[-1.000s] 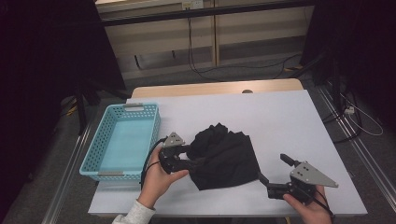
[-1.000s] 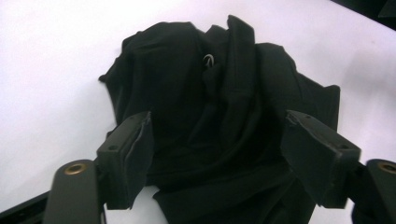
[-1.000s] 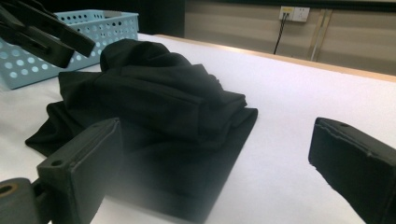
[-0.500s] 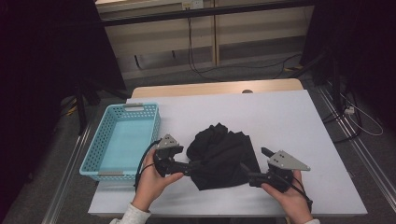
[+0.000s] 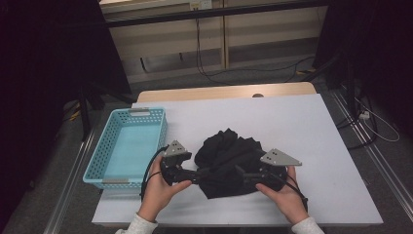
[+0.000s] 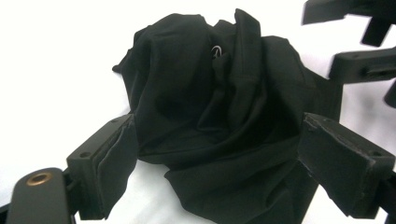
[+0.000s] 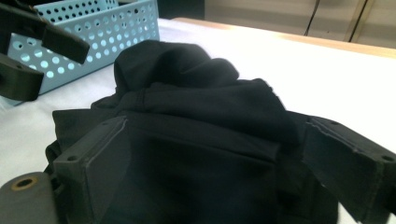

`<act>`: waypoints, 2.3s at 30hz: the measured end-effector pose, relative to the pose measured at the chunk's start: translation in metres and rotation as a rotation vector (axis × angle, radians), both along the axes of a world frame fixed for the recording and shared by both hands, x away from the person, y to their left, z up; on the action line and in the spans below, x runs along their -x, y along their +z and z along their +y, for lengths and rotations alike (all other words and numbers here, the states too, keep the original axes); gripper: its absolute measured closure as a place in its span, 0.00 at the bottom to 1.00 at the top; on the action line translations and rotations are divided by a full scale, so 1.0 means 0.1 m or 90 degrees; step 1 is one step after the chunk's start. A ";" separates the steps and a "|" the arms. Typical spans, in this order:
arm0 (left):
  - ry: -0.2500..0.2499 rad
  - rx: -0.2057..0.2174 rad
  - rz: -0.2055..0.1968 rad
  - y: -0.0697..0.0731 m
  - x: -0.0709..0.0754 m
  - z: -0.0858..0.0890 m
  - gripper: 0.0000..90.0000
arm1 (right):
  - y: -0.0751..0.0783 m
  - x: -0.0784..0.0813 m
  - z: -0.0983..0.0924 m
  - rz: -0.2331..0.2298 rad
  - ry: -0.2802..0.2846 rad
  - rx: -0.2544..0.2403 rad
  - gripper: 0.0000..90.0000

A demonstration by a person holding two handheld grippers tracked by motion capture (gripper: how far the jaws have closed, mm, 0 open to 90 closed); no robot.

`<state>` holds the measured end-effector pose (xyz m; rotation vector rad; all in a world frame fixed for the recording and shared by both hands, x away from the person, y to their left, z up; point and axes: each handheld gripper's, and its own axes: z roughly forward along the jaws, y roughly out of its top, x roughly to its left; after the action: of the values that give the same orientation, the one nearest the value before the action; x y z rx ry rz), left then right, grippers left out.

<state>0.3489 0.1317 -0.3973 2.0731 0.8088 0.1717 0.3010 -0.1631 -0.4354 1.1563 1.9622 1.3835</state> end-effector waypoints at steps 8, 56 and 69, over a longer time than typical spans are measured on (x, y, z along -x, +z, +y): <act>0.004 0.000 -0.002 0.01 0.01 0.01 0.14 | 0.03 -0.06 0.20 0.002 0.045 0.002 0.11; -0.063 0.062 -0.004 0.00 -0.16 -0.44 0.32 | -0.11 0.42 -0.17 0.085 0.135 0.097 0.92; -0.088 -0.003 0.049 -0.35 -0.32 -0.73 0.84 | -0.14 0.49 -0.26 0.089 0.120 0.104 0.92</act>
<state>0.3809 0.0586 -0.4323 2.1432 0.7080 0.0173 0.2519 -0.1896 -0.4494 1.0400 2.2869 1.2330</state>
